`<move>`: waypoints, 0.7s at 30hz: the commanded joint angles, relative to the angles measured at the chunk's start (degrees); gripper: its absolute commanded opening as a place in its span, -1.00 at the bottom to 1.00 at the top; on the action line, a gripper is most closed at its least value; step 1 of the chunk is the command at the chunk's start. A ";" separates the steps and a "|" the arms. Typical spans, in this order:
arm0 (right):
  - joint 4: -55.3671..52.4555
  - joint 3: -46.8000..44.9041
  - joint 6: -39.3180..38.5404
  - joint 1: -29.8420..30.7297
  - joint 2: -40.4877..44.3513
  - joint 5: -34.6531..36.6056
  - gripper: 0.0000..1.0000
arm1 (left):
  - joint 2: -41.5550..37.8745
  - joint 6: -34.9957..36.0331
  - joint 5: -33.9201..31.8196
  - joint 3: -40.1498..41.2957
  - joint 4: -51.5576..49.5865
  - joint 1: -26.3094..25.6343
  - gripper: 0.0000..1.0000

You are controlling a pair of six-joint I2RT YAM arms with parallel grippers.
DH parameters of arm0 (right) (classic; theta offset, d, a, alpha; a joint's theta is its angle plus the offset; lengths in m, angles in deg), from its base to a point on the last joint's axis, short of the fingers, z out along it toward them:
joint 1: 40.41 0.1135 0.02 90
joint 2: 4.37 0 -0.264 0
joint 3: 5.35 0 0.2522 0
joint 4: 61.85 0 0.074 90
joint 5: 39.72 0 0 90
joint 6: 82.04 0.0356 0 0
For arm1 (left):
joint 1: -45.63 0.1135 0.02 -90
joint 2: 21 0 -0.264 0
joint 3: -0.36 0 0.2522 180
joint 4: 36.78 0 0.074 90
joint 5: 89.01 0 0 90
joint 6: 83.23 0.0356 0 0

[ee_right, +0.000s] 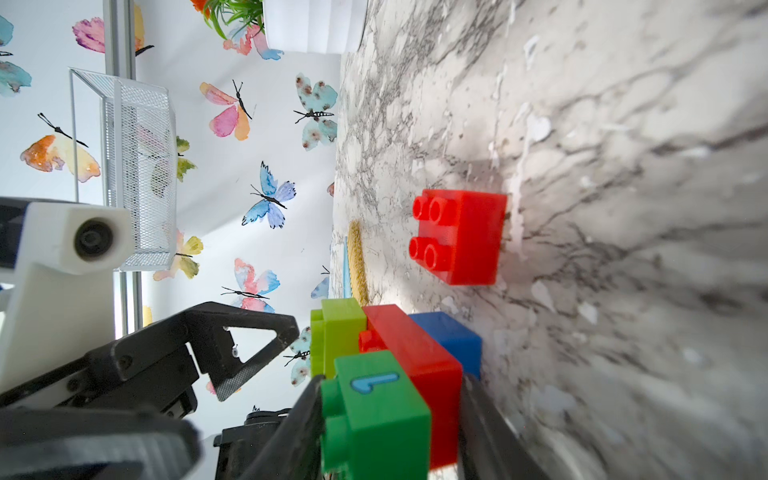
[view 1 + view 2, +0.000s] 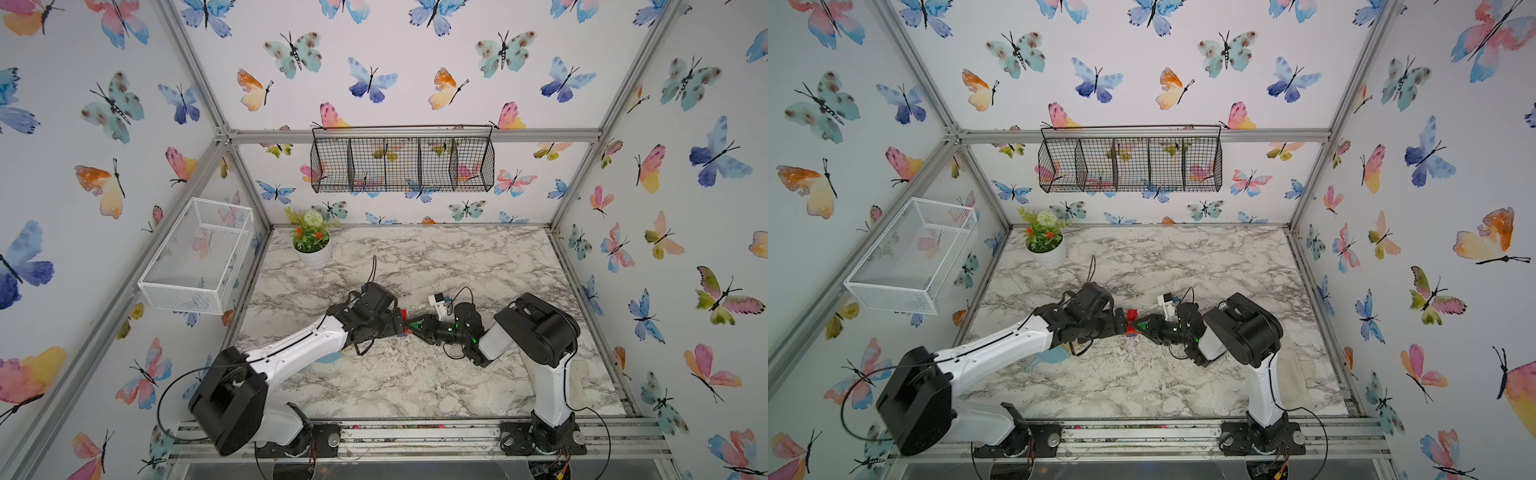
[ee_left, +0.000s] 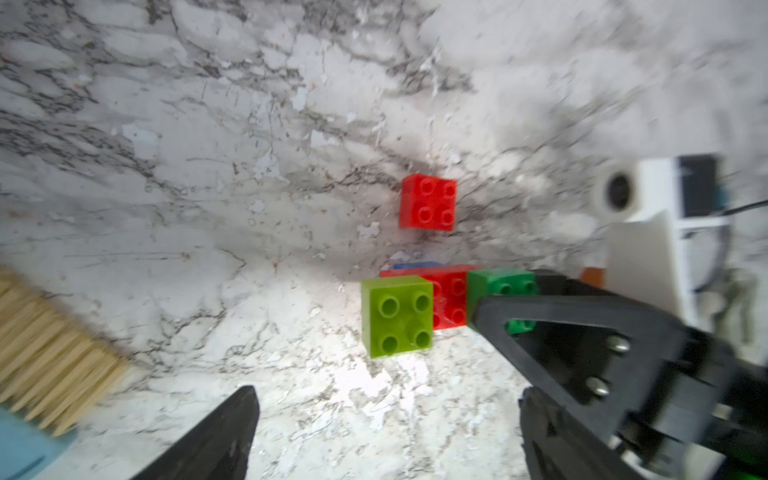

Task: Assemble the letter v with lego
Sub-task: Assemble the lego brick with the lego brick, then adjust the lego brick at the center of the board.

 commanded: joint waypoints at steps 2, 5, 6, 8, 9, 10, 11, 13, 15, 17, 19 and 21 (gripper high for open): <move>-6.08 -0.72 -1.61 0.30 -0.98 1.78 -0.33 | -10.09 -10.58 12.62 17.49 33.10 3.62 0.97; -5.79 -0.63 -1.46 0.37 -0.91 1.76 -0.34 | -12.84 -15.93 12.80 26.64 47.16 4.50 0.97; -5.67 -0.63 -1.43 0.30 -0.83 1.77 -0.34 | -13.17 -16.82 13.05 28.49 50.05 4.71 0.97; -5.56 -0.63 -1.52 0.30 -0.76 1.86 -0.34 | -12.71 -18.98 13.26 32.30 56.31 4.98 0.97; -5.55 -0.54 -1.55 0.31 -0.74 1.78 -0.34 | -11.43 -20.34 13.89 34.62 61.21 5.20 0.97; -5.39 -0.45 -1.37 0.31 -0.89 1.69 -0.34 | -9.37 -22.06 15.28 36.62 66.63 5.94 0.97; -5.16 -0.45 -1.13 0.30 -1.01 1.60 -0.34 | -6.67 -23.93 17.30 38.57 72.88 6.96 0.98; -4.64 -0.53 -0.74 0.30 -1.40 1.59 -0.34 | -0.65 -27.56 19.40 41.81 84.98 8.22 0.98; -4.08 -0.71 -0.41 0.30 -1.61 1.77 -0.34 | 4.69 -28.85 20.51 42.38 91.65 8.42 0.97; -3.40 -0.88 0.00 0.30 -2.02 1.81 -0.34 | 9.53 -28.74 22.78 41.19 93.93 8.57 0.97; -2.71 -1.02 0.41 0.30 -2.11 1.64 -0.34 | 14.90 -30.41 23.28 41.51 101.47 8.60 0.97; -2.89 -1.24 0.31 0.32 -1.85 1.90 -0.34 | 19.78 -32.13 22.87 42.35 109.10 8.76 0.97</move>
